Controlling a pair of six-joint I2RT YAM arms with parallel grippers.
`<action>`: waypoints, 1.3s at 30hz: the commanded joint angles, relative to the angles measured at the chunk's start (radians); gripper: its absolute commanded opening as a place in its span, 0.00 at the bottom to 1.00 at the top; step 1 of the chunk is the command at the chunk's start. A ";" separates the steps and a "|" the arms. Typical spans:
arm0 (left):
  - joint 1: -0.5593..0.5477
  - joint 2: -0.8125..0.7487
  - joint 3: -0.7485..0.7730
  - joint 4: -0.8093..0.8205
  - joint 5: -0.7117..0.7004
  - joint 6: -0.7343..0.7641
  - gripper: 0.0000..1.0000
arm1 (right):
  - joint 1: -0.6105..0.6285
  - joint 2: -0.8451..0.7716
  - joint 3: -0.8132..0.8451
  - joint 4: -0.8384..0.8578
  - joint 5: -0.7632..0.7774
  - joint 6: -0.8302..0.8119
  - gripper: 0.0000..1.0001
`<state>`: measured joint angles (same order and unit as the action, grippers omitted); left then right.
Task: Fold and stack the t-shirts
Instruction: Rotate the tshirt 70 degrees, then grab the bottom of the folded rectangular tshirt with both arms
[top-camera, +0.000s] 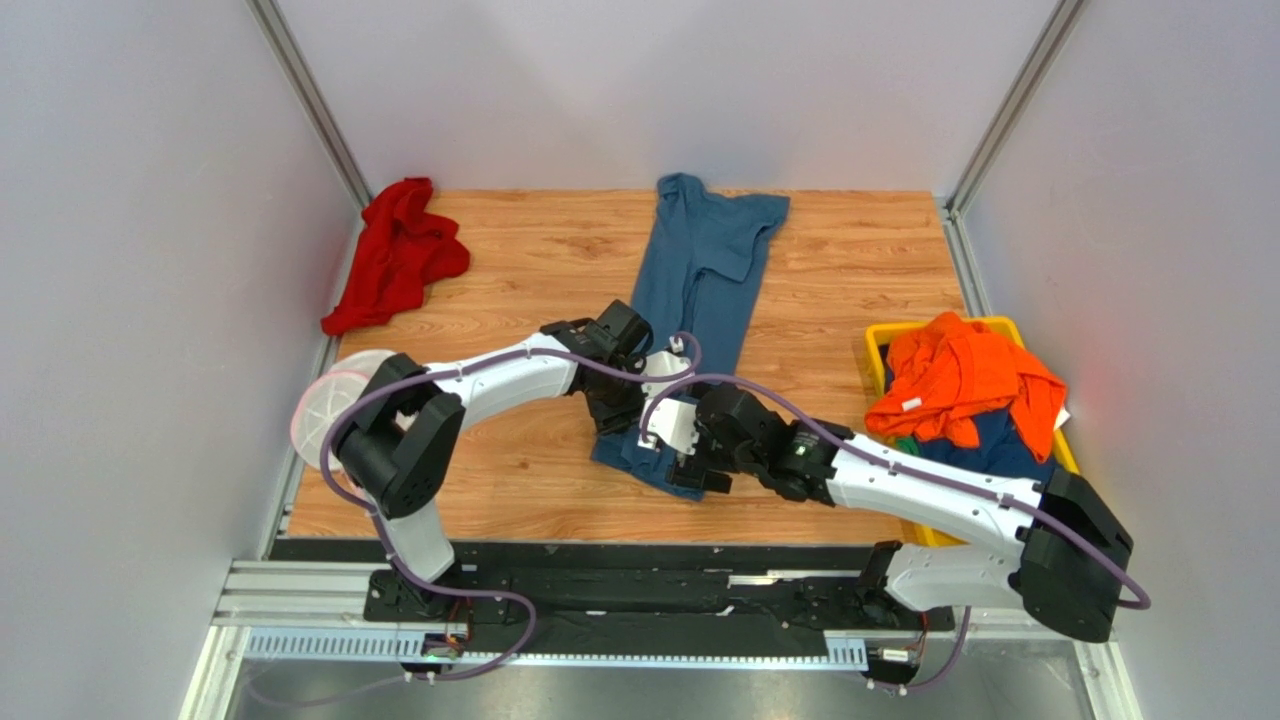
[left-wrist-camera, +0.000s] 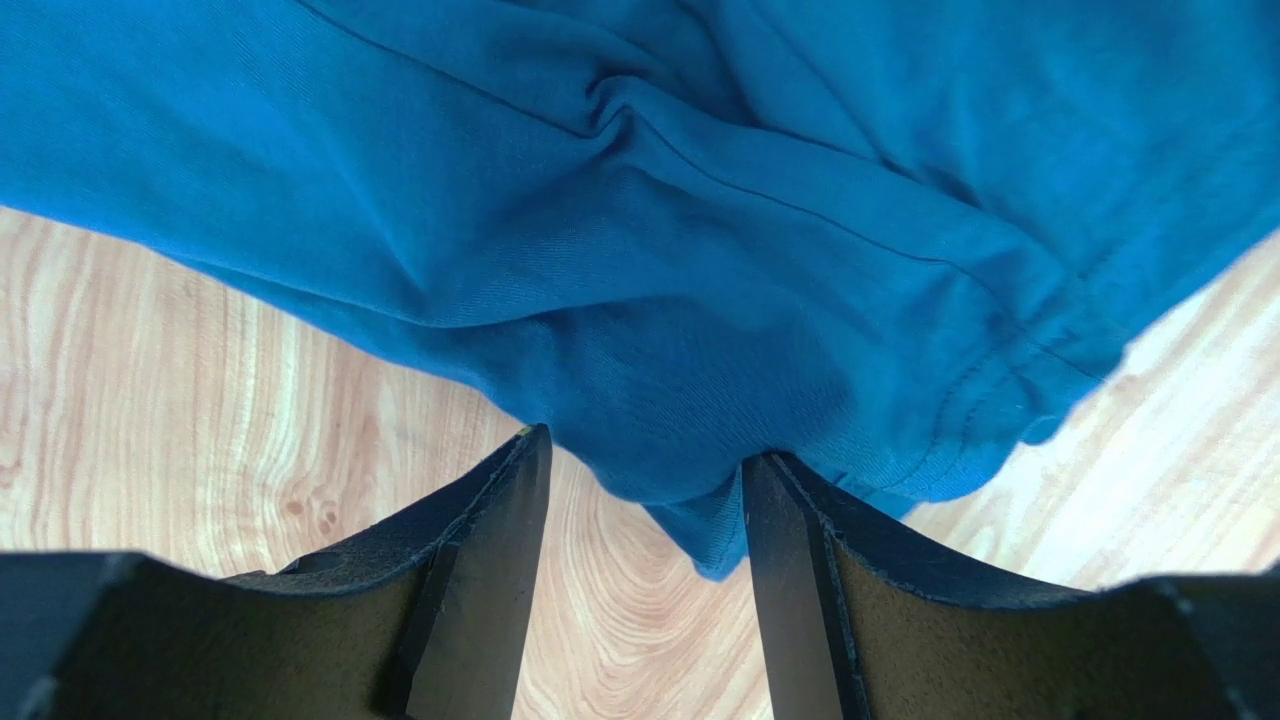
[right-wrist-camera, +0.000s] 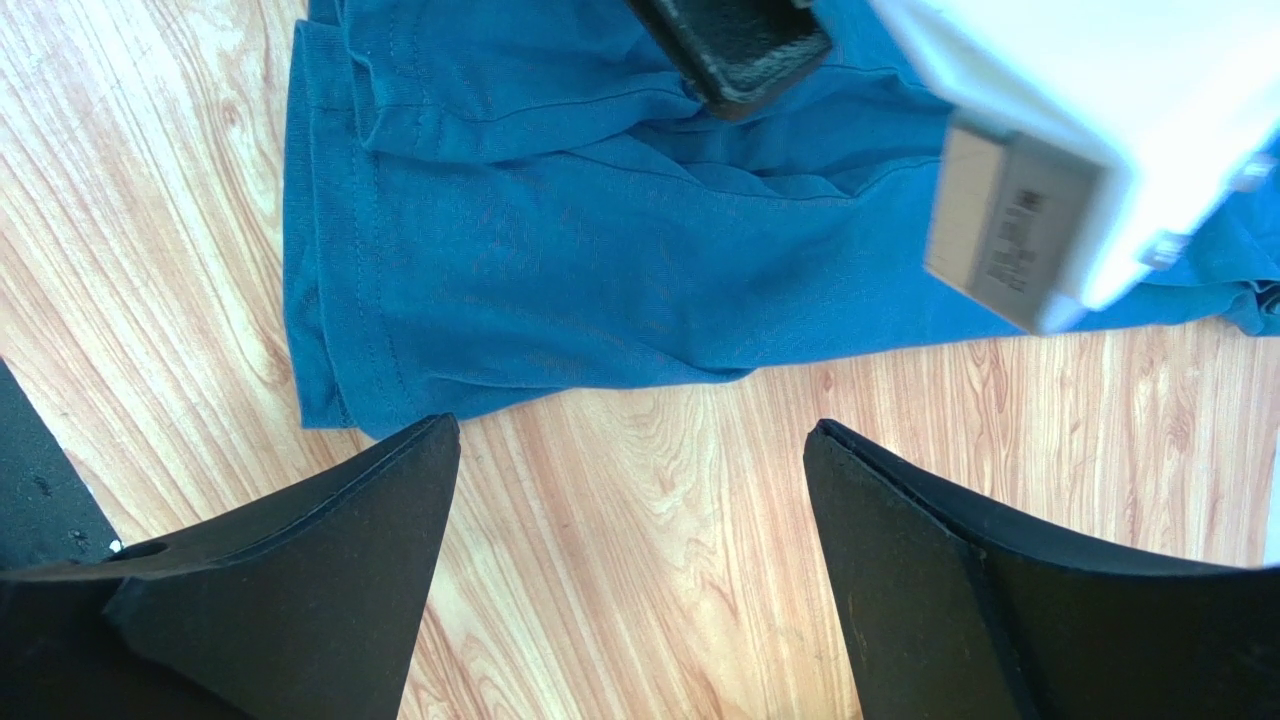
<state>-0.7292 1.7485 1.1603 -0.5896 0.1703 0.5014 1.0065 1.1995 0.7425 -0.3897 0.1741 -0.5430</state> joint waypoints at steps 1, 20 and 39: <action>-0.003 0.022 -0.019 0.057 -0.035 -0.020 0.59 | -0.003 -0.029 -0.006 0.043 0.007 -0.008 0.91; -0.098 -0.047 -0.220 0.099 -0.222 -0.064 0.59 | -0.016 -0.021 -0.014 0.034 0.007 -0.018 0.91; -0.179 -0.175 -0.231 -0.038 -0.190 -0.086 0.60 | -0.026 -0.014 -0.023 0.029 0.002 -0.028 0.91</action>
<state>-0.8845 1.6215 0.9352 -0.5812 -0.0502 0.4137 0.9928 1.1931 0.7326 -0.3843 0.1677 -0.5743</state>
